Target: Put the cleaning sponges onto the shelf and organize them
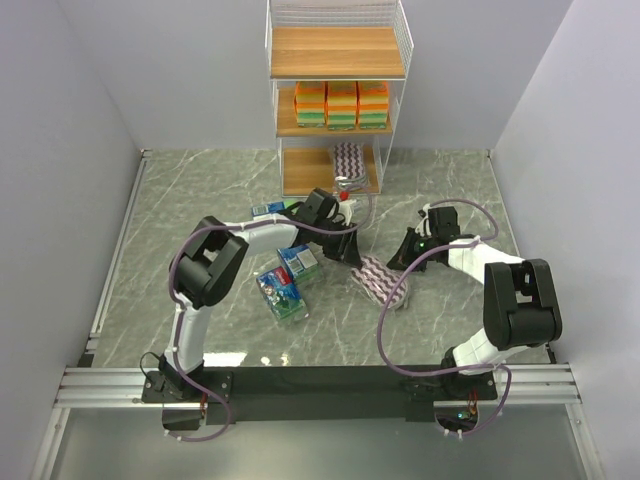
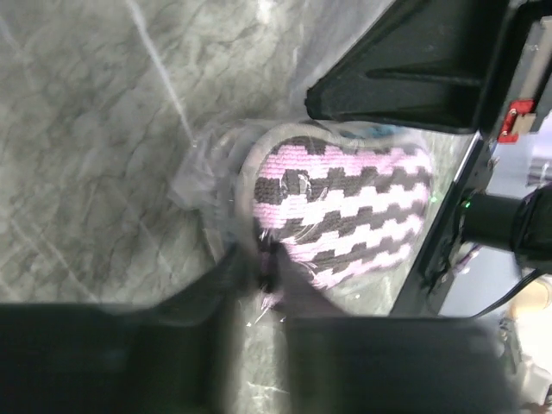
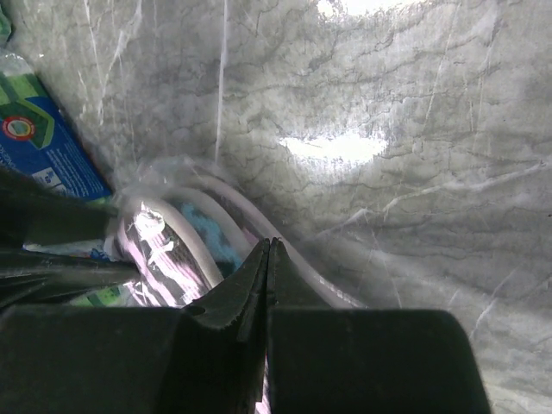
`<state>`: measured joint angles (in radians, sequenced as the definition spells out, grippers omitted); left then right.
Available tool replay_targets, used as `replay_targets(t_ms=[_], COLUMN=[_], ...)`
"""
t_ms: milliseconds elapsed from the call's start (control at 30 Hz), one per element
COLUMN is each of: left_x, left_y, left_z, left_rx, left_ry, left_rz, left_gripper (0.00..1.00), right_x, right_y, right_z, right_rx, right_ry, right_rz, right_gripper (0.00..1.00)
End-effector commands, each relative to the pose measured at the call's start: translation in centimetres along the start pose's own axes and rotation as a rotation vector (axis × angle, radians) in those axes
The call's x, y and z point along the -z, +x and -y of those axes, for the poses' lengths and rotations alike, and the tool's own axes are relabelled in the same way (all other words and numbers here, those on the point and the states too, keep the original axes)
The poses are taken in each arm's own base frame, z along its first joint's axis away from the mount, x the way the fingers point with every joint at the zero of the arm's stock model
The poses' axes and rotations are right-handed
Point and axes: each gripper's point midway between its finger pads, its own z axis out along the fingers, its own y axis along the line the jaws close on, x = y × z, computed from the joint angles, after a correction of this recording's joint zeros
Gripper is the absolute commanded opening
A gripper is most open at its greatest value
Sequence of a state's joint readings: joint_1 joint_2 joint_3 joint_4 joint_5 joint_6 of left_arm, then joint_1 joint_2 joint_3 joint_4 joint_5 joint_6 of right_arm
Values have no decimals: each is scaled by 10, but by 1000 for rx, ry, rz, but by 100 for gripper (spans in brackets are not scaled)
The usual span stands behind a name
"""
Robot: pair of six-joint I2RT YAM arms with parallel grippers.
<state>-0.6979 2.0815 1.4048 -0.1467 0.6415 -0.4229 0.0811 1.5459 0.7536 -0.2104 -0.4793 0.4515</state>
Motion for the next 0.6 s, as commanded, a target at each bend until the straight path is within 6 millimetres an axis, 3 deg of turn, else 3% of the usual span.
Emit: replay_targets(t_ms=[0,67,300,467,500,567], left_x=[-3,-2,15,83,112,130], left_y=[-7,-7,-18,-61,-77,-84], left_z=[6,7,13,-6,-8,-14], left_rx=[-38,-31,-34,136,209,239], left_ry=[6,8,-24,-35,-17,-18], left_rz=[15,13,58,323,408,495], left_gripper=[12,1,0,0,0,0], right_x=[6,7,15,38,42,54], right_y=[-17,-17,-26,-51,-51,-63], right_z=[-13,-13,-15,-7,-9,1], right_rx=[31,33,19,-76,-81,-123], right_ry=[-16,-13,1,-5,-11,-6], right_rz=[41,46,95,232,248,306], right_gripper=[0,0,0,0,0,0])
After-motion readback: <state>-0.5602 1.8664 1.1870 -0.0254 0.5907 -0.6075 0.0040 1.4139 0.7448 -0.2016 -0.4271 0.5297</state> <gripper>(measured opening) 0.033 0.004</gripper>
